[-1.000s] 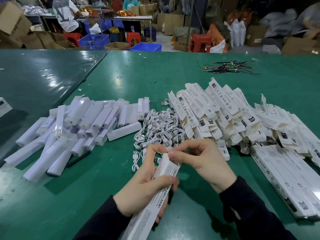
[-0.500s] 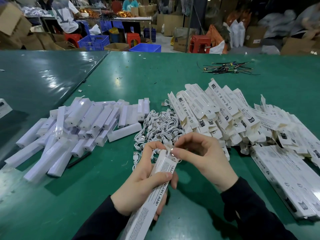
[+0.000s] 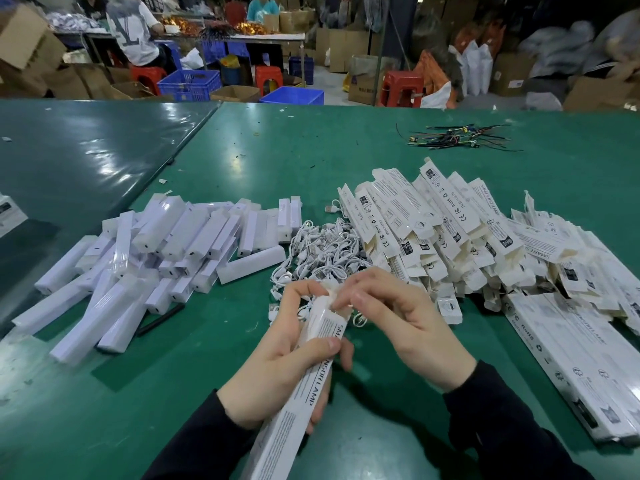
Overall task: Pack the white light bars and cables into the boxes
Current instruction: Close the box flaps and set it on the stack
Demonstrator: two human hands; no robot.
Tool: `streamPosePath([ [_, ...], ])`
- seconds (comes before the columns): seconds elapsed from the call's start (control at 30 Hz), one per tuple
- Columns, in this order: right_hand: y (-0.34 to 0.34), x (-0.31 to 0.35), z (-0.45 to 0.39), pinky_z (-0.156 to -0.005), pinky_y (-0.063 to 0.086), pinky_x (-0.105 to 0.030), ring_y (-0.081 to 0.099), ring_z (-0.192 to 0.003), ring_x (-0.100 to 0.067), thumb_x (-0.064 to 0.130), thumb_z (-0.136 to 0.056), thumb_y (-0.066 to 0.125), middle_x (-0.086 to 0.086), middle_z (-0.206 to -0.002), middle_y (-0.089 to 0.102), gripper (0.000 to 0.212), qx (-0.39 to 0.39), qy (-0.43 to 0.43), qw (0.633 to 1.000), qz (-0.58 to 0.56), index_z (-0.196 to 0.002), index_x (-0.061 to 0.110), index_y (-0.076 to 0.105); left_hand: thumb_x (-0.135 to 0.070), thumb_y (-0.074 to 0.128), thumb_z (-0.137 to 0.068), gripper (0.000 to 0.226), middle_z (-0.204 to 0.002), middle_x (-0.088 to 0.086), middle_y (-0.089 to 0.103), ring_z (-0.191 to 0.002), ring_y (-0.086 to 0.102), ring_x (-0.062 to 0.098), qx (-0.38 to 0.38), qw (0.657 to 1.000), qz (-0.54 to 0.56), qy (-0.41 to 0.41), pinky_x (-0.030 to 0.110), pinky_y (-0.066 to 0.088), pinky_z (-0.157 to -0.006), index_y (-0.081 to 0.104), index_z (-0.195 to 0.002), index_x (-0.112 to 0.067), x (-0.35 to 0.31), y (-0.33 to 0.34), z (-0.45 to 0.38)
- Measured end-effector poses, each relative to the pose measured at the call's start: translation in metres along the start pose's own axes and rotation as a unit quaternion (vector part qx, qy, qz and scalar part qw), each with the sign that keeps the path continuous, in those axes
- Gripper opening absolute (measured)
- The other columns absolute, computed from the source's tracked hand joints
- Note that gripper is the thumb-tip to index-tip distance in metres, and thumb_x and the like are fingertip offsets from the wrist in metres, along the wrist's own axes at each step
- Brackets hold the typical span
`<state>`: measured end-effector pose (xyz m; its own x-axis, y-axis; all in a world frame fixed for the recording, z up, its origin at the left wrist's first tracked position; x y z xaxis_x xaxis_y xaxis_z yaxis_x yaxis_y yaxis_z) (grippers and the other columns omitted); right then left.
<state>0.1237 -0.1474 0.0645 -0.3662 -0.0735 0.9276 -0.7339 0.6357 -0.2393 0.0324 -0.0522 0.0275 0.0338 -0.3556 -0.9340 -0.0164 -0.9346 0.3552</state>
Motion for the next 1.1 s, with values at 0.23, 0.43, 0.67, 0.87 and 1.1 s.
streamPosePath([
  [0.23, -0.003, -0.008, -0.003, -0.073, 0.047, -0.016, 0.065, -0.080, -0.009, 0.020, -0.083, 0.062, -0.004, -0.088, 0.071, 0.016, -0.030, 0.052, 0.993, -0.105, -0.091, 0.010, 0.071, -0.017, 0.059, -0.083, 0.049, -0.066, 0.015, 0.061, -0.028, 0.046, 0.021, -0.036, 0.999, 0.002, 0.026, 0.021, 0.042, -0.032, 0.032, -0.119, -0.037, -0.004, 0.001, -0.001],
  [0.43, 0.013, -0.011, 0.000, -0.078, 0.048, -0.036, 0.060, -0.078, -0.009, 0.022, -0.082, 0.064, -0.003, -0.097, 0.058, 0.010, 0.013, 0.050, 0.997, -0.061, -0.087, 0.019, 0.072, -0.020, 0.061, -0.079, 0.047, -0.065, 0.021, 0.051, -0.032, 0.043, 0.020, -0.037, 0.999, 0.005, 0.031, 0.026, 0.045, -0.032, 0.038, -0.113, -0.044, -0.004, 0.000, -0.001],
  [0.67, 0.009, -0.011, -0.001, -0.077, 0.046, -0.019, 0.059, -0.081, -0.007, 0.025, -0.078, 0.068, -0.003, -0.092, 0.063, 0.007, 0.020, 0.069, 0.996, -0.059, -0.081, 0.028, 0.072, -0.013, 0.058, -0.083, 0.043, -0.070, 0.032, 0.055, -0.031, 0.043, 0.020, -0.043, 0.999, -0.007, 0.020, 0.024, 0.043, -0.032, 0.034, -0.111, -0.034, 0.002, 0.000, -0.003],
  [0.87, 0.006, -0.011, -0.001, -0.073, 0.048, -0.017, 0.064, -0.079, -0.008, 0.015, -0.077, 0.069, 0.000, -0.087, 0.069, 0.005, -0.006, 0.062, 0.992, -0.112, -0.080, 0.015, 0.073, -0.011, 0.051, -0.083, 0.027, -0.073, 0.014, 0.055, -0.046, 0.055, 0.026, -0.111, 0.992, 0.025, 0.051, 0.030, 0.047, -0.033, 0.041, -0.102, -0.027, -0.008, -0.002, -0.001],
  [1.1, 0.013, -0.017, 0.001, -0.077, 0.050, -0.029, 0.060, -0.079, -0.016, 0.020, -0.075, 0.071, -0.008, -0.092, 0.067, 0.015, -0.032, 0.080, 0.990, -0.116, -0.089, 0.015, 0.069, -0.015, 0.050, -0.082, 0.022, -0.074, 0.022, 0.055, -0.046, 0.058, 0.036, -0.113, 0.992, 0.063, 0.007, 0.033, 0.050, -0.035, 0.045, -0.098, -0.029, -0.001, -0.001, 0.000],
])
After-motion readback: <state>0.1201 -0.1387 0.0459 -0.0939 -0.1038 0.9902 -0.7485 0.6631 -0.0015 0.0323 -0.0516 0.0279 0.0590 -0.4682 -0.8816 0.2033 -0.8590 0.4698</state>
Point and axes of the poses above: each hand's wrist, its own z-axis away from the middle knuckle, its own y-axis out of the palm, x = y × z, the point moved 6 cm from there along -z, towards the middle knuckle
